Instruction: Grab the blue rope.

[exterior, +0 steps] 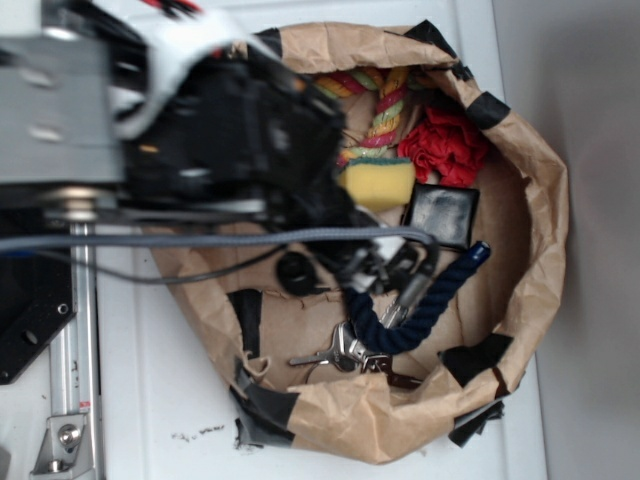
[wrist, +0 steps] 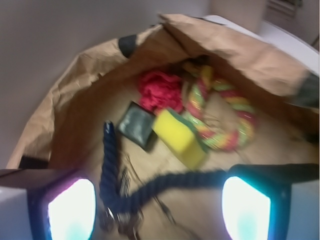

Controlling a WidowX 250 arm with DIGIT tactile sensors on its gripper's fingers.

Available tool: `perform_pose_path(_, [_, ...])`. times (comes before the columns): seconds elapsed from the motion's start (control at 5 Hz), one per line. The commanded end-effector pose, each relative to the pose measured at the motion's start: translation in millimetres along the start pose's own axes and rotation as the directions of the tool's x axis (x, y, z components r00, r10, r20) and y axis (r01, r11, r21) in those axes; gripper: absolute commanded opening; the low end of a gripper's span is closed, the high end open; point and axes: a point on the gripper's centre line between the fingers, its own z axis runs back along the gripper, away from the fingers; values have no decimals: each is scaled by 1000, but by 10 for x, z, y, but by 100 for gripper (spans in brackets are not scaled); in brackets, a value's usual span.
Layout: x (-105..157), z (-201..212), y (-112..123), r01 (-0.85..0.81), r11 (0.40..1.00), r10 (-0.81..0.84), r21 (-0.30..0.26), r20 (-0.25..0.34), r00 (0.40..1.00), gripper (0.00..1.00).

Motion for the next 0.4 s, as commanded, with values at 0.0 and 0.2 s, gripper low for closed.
perform_pose_path(0.0, [150,-634,-229,86,993,-81,86,-58,995,100])
perform_pose_path(0.2, [52,-816,-342,112,992,-103,65,-133,986,100])
